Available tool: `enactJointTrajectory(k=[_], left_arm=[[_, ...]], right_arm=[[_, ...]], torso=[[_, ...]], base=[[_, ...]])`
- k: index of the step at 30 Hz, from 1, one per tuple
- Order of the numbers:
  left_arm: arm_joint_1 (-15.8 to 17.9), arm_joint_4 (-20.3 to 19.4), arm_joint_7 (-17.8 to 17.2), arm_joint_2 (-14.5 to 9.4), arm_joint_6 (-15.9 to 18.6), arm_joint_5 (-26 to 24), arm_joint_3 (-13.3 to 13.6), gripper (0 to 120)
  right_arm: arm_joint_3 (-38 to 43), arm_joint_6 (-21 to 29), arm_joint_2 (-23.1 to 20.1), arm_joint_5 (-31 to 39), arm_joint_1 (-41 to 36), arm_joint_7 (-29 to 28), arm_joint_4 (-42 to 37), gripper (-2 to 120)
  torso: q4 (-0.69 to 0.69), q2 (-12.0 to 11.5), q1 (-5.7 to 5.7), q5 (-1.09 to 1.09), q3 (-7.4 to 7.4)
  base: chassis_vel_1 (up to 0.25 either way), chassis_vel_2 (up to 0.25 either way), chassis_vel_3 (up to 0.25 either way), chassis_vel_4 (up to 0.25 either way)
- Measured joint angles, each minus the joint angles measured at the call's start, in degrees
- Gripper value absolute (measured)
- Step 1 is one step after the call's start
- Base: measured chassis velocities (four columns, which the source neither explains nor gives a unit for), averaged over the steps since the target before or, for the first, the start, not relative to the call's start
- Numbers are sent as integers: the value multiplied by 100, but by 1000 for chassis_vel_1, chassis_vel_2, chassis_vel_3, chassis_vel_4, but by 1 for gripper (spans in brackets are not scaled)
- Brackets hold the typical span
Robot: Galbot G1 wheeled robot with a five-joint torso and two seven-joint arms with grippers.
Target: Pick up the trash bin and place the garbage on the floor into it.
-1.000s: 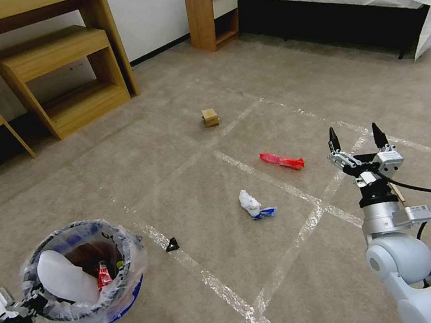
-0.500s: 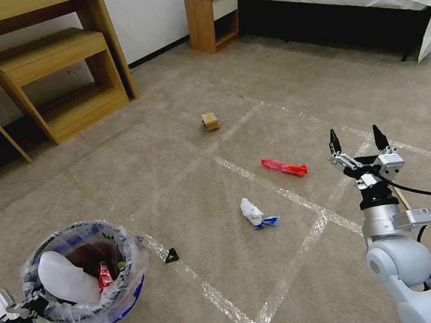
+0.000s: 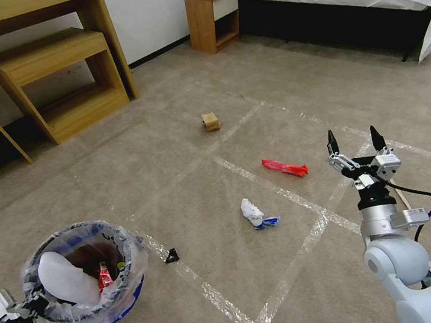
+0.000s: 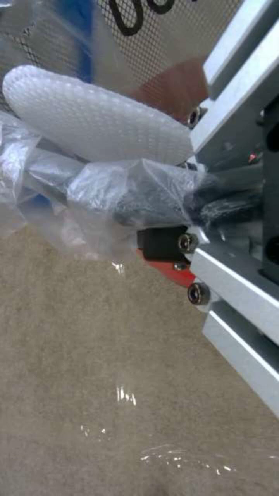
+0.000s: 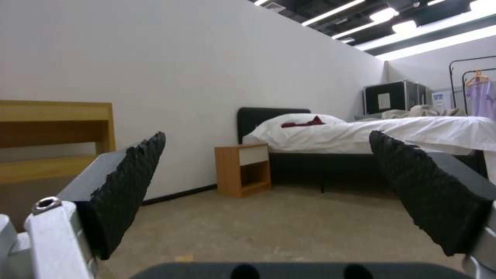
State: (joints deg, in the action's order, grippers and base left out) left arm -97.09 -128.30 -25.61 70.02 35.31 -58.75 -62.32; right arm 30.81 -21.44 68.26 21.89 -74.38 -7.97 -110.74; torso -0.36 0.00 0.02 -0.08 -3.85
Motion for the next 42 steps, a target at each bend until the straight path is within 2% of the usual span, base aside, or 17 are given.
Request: enactJointTrajectory(k=[12, 28, 42], left_arm=[[-1, 22, 0, -20, 0, -17, -29, 1], [38, 60, -2, 7, -1, -13, 0, 1], [-6, 19, -3, 12, -6, 0, -8, 1]], right_arm=[[-51, 52, 28, -23, 66, 44, 62, 100], [-97, 34, 44, -44, 98, 49, 128, 100], [-160, -32, 37, -27, 104, 61, 139, 100]], torso=[[0, 0, 0, 0, 0], [-1, 0, 0, 0, -1], [0, -1, 0, 0, 0]], base=[[0, 0, 0, 0], [-129, 127, 121, -125], [-11, 19, 18, -13]])
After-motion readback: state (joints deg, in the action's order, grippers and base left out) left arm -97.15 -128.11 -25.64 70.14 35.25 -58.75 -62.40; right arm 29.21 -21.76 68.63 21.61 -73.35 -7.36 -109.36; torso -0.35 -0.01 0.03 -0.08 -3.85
